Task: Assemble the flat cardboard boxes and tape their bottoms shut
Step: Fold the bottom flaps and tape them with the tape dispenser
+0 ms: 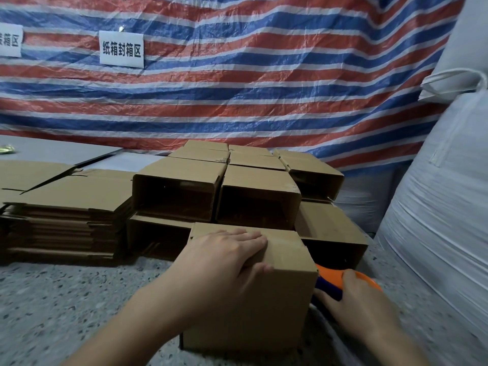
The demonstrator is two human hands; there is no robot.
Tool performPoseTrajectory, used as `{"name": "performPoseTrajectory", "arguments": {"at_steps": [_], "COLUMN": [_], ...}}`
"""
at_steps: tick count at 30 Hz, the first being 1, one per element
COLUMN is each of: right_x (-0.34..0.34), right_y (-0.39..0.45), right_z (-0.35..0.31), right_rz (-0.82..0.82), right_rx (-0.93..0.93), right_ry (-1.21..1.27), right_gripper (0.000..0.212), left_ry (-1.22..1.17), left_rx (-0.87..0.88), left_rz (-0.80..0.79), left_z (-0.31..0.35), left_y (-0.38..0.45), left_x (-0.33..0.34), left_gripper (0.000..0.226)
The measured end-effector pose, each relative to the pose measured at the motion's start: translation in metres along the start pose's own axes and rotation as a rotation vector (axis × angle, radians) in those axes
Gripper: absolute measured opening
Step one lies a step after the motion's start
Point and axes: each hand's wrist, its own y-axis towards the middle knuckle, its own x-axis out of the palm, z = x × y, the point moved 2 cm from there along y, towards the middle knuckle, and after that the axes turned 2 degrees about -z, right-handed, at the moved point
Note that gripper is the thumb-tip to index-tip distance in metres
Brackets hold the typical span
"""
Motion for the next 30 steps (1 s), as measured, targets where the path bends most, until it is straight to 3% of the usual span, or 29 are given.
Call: {"name": "performPoseTrajectory", "arguments": {"at_steps": [5, 11, 14, 17, 20, 24, 28, 30], "right_x": [0.007, 0.007, -0.033, -0.106, -0.162, -0.189, -0.186, -0.182], "right_y": [0.01, 0.02, 0.023, 0.021, 0.018, 0.028, 0.041, 0.049], "right_z": [0.013, 0.021, 0.027, 0.025, -0.002, -0.057, -0.095, -0.103], "right_rz": [0.038, 0.056, 0.118, 0.221, 0.024, -0.249, -0.324, -0.298], "right_rx": [-0.117, -0.062, 0.046, -0.024, -0.182, -0.374, -0.46, -0.45], "right_ry": [0.015, 0.052, 0.366, 0.721, 0.991, 1.036, 1.005, 0.976], "right_gripper": [0.051, 0.054, 0.06, 0.079, 0.077, 0.07, 0.059, 0.065], "left_ry": [-0.006, -0.03, -0.037, -0.035, -0.054, -0.139, -0.248, -0.331], "left_rx": [-0.023, -0.032, -0.028, -0.014, -0.012, -0.025, 0.01, -0.002], "left_rz": [-0.06, -0.094, -0.089, -0.074, -0.077, -0.083, -0.074, -0.062], "left_z": [0.001, -0.002, -0.003, -0.004, -0.006, -0.007, -0.01, -0.015], "left_y": [0.002, 0.002, 0.001, 0.001, 0.0, 0.001, -0.001, -0.002], "left_x": [-0.002, -0.002, 0.0, 0.0, -0.002, -0.006, -0.011, -0.011], "left_gripper": [0.057, 0.056, 0.057, 0.058, 0.06, 0.056, 0.045, 0.039]}}
